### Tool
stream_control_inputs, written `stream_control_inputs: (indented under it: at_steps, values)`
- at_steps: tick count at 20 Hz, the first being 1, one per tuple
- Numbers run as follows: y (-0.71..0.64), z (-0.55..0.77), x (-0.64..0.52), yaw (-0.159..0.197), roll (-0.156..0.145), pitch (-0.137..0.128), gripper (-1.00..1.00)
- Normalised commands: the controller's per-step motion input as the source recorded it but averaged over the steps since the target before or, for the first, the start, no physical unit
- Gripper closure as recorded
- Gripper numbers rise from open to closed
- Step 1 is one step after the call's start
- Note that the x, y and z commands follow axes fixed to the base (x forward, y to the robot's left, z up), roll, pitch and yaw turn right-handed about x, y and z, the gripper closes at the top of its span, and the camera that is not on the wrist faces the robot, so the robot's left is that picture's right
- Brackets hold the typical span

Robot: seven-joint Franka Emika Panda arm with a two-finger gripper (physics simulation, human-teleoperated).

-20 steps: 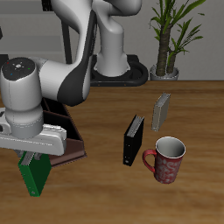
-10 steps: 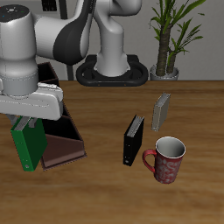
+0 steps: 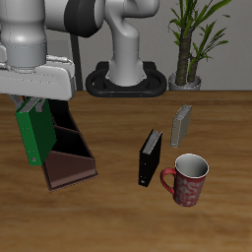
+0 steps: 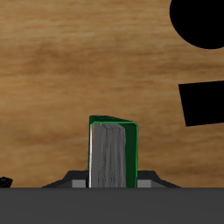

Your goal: Place the green book into the right desk caddy's right compartment

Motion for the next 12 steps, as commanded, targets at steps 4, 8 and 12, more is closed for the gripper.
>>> stream_control_inputs:
  at_steps: [4, 8, 12]
  values:
    - [0.00, 0.45, -0.32, -0.015, -0.021, -0.054, 1.00]
    - [0.00, 0.36, -0.30, 0.030, -0.010, -0.057, 1.00]
    - [-0.09, 0.33, -0.32, -0.036, -0.040, -0.038, 1.00]
